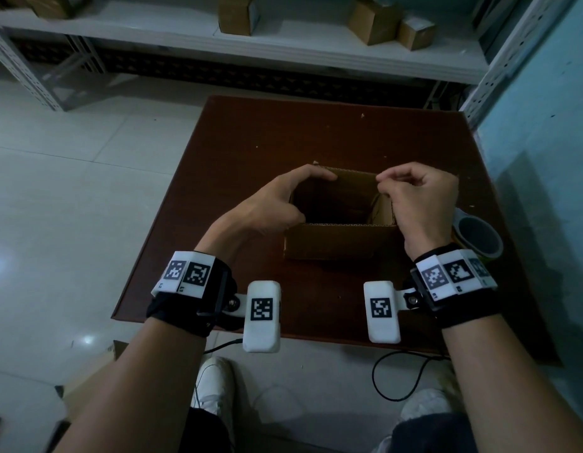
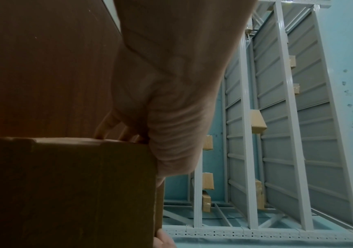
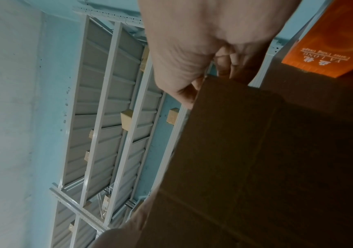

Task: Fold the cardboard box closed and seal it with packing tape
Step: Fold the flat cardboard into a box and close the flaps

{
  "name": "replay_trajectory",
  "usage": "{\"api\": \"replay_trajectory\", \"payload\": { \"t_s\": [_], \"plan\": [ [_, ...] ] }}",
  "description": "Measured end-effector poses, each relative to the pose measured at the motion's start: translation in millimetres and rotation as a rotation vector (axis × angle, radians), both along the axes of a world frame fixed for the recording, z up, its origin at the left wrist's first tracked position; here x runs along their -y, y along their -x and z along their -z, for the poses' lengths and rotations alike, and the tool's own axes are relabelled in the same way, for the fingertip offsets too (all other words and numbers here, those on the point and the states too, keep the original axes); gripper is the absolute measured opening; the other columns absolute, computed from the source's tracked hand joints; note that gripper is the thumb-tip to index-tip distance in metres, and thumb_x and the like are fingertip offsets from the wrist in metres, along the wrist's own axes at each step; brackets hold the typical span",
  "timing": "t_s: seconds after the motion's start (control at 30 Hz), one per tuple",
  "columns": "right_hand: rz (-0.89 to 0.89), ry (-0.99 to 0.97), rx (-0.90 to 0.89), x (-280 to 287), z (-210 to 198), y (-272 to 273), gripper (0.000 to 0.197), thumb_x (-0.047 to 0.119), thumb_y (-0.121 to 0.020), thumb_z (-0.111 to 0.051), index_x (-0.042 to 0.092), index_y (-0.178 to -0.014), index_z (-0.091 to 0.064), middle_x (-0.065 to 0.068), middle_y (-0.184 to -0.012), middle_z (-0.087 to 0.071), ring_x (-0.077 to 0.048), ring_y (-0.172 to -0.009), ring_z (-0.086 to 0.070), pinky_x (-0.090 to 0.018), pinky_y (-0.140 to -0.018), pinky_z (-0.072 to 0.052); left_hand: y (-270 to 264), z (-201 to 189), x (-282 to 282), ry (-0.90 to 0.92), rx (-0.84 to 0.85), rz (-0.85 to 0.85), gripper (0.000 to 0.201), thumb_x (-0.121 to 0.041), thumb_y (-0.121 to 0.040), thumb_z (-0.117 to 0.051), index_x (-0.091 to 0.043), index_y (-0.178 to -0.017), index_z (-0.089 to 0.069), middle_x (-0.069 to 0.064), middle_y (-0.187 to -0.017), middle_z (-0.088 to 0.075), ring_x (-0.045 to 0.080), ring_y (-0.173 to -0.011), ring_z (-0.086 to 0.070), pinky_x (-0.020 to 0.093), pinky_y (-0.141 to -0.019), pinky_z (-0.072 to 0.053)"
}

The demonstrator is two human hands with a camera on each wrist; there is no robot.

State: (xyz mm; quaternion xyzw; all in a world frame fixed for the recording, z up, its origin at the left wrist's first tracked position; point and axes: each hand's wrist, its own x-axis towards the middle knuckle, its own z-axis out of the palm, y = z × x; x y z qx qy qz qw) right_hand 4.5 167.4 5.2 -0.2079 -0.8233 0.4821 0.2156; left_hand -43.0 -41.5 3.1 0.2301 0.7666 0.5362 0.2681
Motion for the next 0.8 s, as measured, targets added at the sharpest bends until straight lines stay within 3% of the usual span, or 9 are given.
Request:
{"api": "replay_trajectory", "payload": {
  "t_s": [0.07, 0.17, 0.3, 0.43, 0.53, 0.63, 0.7, 0.8],
  "plan": [
    [-0.001, 0.032, -0.001, 1, -1, 0, 0.022, 0.008, -0.081, -0.074, 0.029, -0.074, -0.075, 0.014, -0.075, -0.070, 0.004, -0.075, -0.066, -0.031, -0.083, -0.060, -1, -1, 0, 0.010, 0.003, 0.004, 0.080, 0.027, -0.081, -0.052, -0.019, -0.146, -0.045, 0.009, -0.137, -0.042, 0.031, -0.111, -0.059, 0.029, -0.066, -0.059],
    [-0.006, 0.064, 0.006, 3, -1, 0, 0.021, 0.008, -0.082, -0.071, 0.027, -0.076, -0.074, 0.013, -0.077, -0.070, 0.002, -0.078, -0.066, -0.034, -0.087, -0.058, -2, -3, -1, 0.029, 0.011, 0.025, 0.082, 0.027, -0.081, -0.052, -0.020, -0.148, -0.042, 0.007, -0.133, -0.043, 0.025, -0.107, -0.060, 0.029, -0.066, -0.058],
    [-0.034, 0.072, 0.018, 5, -2, -1, 0.016, 0.009, -0.085, -0.066, 0.021, -0.079, -0.074, 0.009, -0.081, -0.070, -0.006, -0.086, -0.065, -0.038, -0.090, -0.055, -2, -3, 0, 0.066, 0.014, 0.050, 0.083, 0.022, -0.084, -0.054, -0.026, -0.150, -0.038, 0.005, -0.132, -0.043, 0.029, -0.113, -0.059, 0.046, -0.075, -0.061],
    [-0.064, 0.095, 0.026, 6, -4, -3, 0.014, 0.013, -0.088, -0.065, 0.020, -0.081, -0.075, 0.009, -0.079, -0.069, 0.001, -0.079, -0.062, -0.028, -0.083, -0.051, -3, -1, -4, 0.177, 0.003, 0.049, 0.076, 0.004, -0.092, -0.060, -0.043, -0.146, -0.035, 0.009, -0.136, -0.033, 0.032, -0.116, -0.051, 0.046, -0.085, -0.063],
    [-0.065, 0.134, 0.019, 5, -5, -3, 0.019, 0.011, -0.089, -0.063, 0.021, -0.080, -0.076, 0.010, -0.076, -0.069, 0.009, -0.069, -0.058, -0.022, -0.076, -0.046, -4, 0, -7, 0.199, 0.018, 0.014, 0.060, -0.014, -0.099, -0.062, -0.045, -0.144, -0.036, 0.008, -0.136, -0.030, 0.031, -0.119, -0.047, 0.048, -0.098, -0.057],
    [-0.062, 0.187, 0.013, 3, -6, -4, 0.029, 0.005, -0.090, -0.057, 0.022, -0.077, -0.076, -0.007, -0.082, -0.072, 0.008, -0.061, -0.055, -0.015, -0.069, -0.049, -7, -5, -10, 0.180, 0.085, -0.034, 0.038, -0.035, -0.107, -0.049, -0.045, -0.143, -0.042, 0.006, -0.141, -0.028, 0.032, -0.122, -0.045, 0.046, -0.104, -0.051],
    [-0.069, 0.225, 0.015, 2, -7, -4, 0.032, 0.003, -0.089, -0.056, 0.023, -0.075, -0.076, -0.015, -0.090, -0.072, 0.005, -0.063, -0.055, -0.022, -0.079, -0.053, -7, -8, -10, 0.164, 0.138, -0.054, 0.038, -0.030, -0.111, -0.037, -0.038, -0.147, -0.046, 0.009, -0.148, -0.026, 0.035, -0.125, -0.047, 0.038, -0.101, -0.050],
    [-0.063, 0.267, 0.039, 2, -9, -4, 0.034, 0.002, -0.089, -0.055, 0.024, -0.073, -0.075, -0.004, -0.081, -0.072, 0.000, -0.069, -0.058, -0.040, -0.091, -0.057, -5, -9, -4, 0.095, 0.142, -0.016, 0.044, -0.016, -0.109, -0.038, -0.035, -0.148, -0.051, 0.007, -0.148, -0.042, 0.030, -0.126, -0.056, 0.036, -0.101, -0.054]
  ]
}}
